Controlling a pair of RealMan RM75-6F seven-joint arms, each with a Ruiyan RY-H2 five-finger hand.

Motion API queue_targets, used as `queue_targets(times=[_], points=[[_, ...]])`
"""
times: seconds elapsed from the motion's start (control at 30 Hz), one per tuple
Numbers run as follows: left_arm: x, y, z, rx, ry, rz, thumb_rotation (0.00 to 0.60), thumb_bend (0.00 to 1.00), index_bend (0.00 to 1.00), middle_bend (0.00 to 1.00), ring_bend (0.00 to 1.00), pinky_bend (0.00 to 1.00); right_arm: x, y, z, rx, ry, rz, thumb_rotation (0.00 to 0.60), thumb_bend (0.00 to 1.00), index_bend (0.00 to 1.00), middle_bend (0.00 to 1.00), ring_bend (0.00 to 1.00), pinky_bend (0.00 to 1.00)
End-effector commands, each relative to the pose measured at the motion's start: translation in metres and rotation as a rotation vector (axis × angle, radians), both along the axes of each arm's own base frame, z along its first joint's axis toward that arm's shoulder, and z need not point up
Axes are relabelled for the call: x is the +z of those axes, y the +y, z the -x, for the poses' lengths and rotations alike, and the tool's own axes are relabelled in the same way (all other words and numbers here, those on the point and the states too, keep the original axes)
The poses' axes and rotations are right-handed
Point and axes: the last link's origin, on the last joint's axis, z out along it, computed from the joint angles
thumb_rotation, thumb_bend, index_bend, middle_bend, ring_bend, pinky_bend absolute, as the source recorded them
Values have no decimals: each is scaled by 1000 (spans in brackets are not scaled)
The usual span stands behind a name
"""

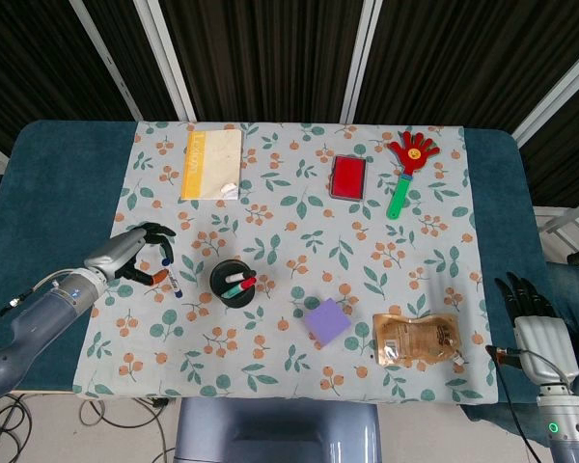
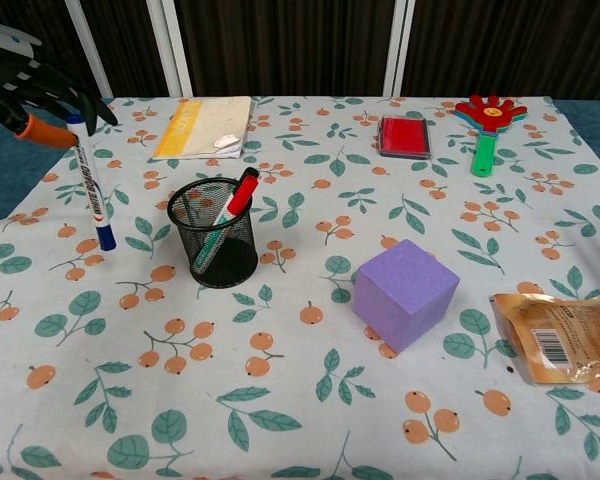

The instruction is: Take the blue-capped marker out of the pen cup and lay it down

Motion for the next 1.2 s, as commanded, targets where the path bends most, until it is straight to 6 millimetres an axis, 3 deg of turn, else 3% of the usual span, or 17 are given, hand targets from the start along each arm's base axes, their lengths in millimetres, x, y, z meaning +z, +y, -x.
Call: queue_targets(times=[0.03,0.5,0.63,0.8,0.9,1.03,1.2], points=[[-4,2,-1,-5,14,7,600,441,575,155,0,0,1,0,0,0,0,2,600,54,75,0,33,192],[-29,12,3,27,56,5,600,440,550,154,0,0,2,1,0,6,-1,4,600,53,75,0,32,192],[-29,15,0,17,61,-8,600,429,466,146,0,0,2,1,-1,11,-1,6,600,53,75,0,32,192],[-23,18,-6,-19,112,-26,600,310,184,95,0,0,4,2,-1,16,-4,11,600,54,75,0,32,192],[-16,21,-11,-62,180,-71,600,223,81,59,0,0,3,2,-1,16,-3,11,600,53,75,0,32,192],[-4,22,-32,-155,214,-227,600,191,54,42,0,0,2,1,-2,17,-3,9,600,53,75,0,32,192],[20,11,-38,-292,355,-429,600,190,70,43,0,0,2,2,-1,14,-3,8,600,52,75,0,32,192]])
